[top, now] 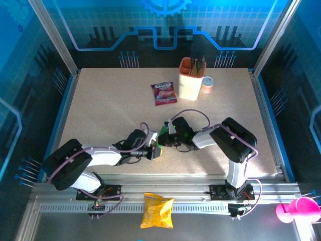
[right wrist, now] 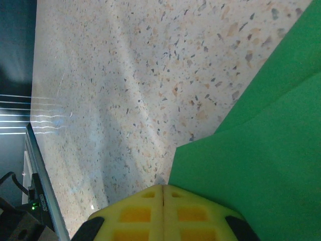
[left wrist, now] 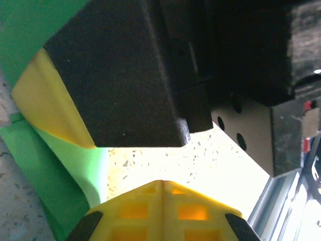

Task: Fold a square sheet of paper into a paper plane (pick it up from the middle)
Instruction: Fold the wing for the fifth time at the center of the table.

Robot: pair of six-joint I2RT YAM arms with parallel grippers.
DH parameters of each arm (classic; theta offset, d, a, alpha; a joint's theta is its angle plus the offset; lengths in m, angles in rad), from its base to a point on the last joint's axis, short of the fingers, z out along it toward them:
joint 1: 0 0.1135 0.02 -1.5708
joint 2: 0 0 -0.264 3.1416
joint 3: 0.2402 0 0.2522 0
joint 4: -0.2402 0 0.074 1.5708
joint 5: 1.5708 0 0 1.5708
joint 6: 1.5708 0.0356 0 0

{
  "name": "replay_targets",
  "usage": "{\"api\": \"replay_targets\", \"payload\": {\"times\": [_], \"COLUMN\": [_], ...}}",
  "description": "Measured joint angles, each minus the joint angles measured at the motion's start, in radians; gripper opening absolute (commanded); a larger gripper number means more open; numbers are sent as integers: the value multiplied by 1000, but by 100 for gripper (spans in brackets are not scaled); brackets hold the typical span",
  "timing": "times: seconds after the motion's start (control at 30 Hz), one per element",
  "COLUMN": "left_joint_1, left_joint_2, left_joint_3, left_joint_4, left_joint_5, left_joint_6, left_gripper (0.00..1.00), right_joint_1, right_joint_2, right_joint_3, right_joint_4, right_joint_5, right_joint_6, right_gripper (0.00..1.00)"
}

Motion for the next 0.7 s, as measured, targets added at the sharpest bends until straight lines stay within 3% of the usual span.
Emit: {"api": "replay_targets", "payload": {"times": [0.37, 0.7], "left_joint_1": [0, 0], "left_joint_2": [81, 73], "left_joint_3": [10, -81], "left_joint_4": [58, 169], "left_joint_5": [-45, -57], "left_joint_6": [-1, -17], "left_gripper": [0, 0], "right_joint_1": [0, 0], "right_joint_2": [0, -1], "right_joint_3": [-5, -6], "right_joint_4": [5, 7], "right_joint_5": [1, 7], "right_joint_6": [3, 17], "right_gripper": [0, 0]}}
